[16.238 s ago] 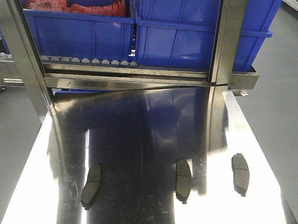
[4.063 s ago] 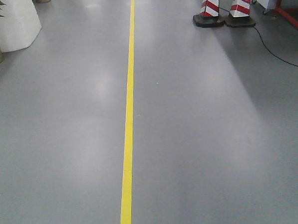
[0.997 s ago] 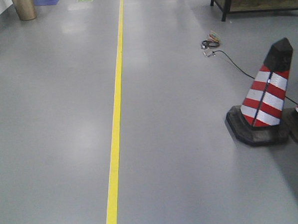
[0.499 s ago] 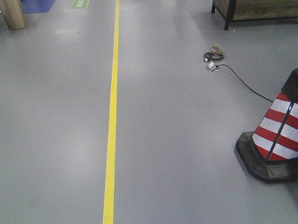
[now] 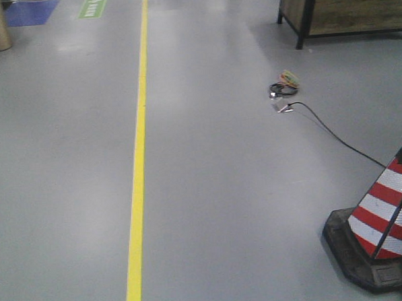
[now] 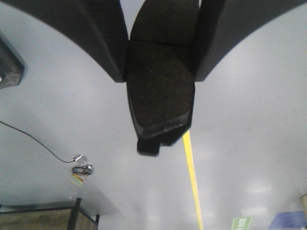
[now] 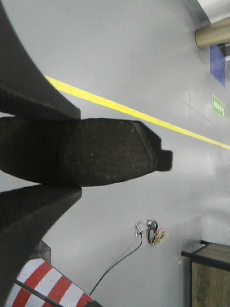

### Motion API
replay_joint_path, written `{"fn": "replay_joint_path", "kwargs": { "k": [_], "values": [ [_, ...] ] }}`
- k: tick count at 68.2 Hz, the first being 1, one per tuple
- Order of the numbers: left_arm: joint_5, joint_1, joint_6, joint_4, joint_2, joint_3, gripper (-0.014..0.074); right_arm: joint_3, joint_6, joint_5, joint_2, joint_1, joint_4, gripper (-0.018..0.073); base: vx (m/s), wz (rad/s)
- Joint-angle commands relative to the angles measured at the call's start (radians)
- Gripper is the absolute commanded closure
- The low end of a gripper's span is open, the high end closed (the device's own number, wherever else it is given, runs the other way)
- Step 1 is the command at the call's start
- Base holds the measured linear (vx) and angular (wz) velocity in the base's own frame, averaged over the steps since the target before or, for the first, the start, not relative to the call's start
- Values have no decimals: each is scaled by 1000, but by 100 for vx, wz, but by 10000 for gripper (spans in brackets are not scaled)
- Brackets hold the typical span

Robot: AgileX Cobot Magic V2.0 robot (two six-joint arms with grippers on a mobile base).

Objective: Move and align brake pads A on conveyor
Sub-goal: 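Drive the base along the yellow line past the striped cones, then drive up to the black belt conveyor holding both brake pads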

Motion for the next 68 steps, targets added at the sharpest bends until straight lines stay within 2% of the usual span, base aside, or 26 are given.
{"fn": "replay_joint_path", "kwargs": {
  "k": [1,21,68],
  "values": [
    [-99,-2,-11,-10,11,-28,603,-30,-1,-97,5,-5,-8,564,41,-28],
    [-99,-2,-11,-10,11,-28,603,-30,-1,-97,5,-5,-8,564,35,-53],
    [-99,-2,-11,-10,11,-28,603,-30,-1,-97,5,-5,-8,564,23,-87]
  ]
}}
